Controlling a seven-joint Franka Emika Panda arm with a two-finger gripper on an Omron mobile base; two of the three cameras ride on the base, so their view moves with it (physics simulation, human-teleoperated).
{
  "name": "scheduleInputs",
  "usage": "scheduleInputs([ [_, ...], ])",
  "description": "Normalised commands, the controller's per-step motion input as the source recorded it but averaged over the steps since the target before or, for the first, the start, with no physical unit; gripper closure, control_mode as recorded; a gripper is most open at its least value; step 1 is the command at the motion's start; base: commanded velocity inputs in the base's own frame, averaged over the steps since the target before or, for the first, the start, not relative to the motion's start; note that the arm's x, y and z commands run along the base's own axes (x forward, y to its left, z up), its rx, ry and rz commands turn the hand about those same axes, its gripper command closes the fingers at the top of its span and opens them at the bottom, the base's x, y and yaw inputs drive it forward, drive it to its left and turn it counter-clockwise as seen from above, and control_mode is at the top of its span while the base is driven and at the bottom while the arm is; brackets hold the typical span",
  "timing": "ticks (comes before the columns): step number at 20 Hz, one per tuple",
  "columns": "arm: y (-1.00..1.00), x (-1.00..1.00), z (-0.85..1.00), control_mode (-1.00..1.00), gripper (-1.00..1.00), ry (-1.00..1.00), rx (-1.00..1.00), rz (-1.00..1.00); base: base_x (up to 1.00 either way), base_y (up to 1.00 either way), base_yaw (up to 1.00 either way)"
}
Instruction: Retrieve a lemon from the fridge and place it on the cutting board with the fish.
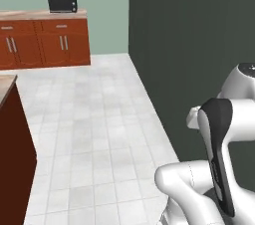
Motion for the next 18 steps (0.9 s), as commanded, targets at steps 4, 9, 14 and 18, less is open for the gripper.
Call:
scheduleInputs([
  [4,0.0,0.0,0.0,1.0,1.0,0.0,0.0,0.0,1.0,-0.01,0.0],
  [9,0.0,0.0,0.0,1.0,1.0,0.0,0.0,0.0,1.0,0.0,0.03],
  [14,0.0,0.0,0.0,1.0,1.0,0.0,0.0,0.0,1.0,0.0,0.04],
  [18,0.0,0.0,0.0,1.0,1.0,0.0,0.0,0.0,1.0,0.06,0.05],
])
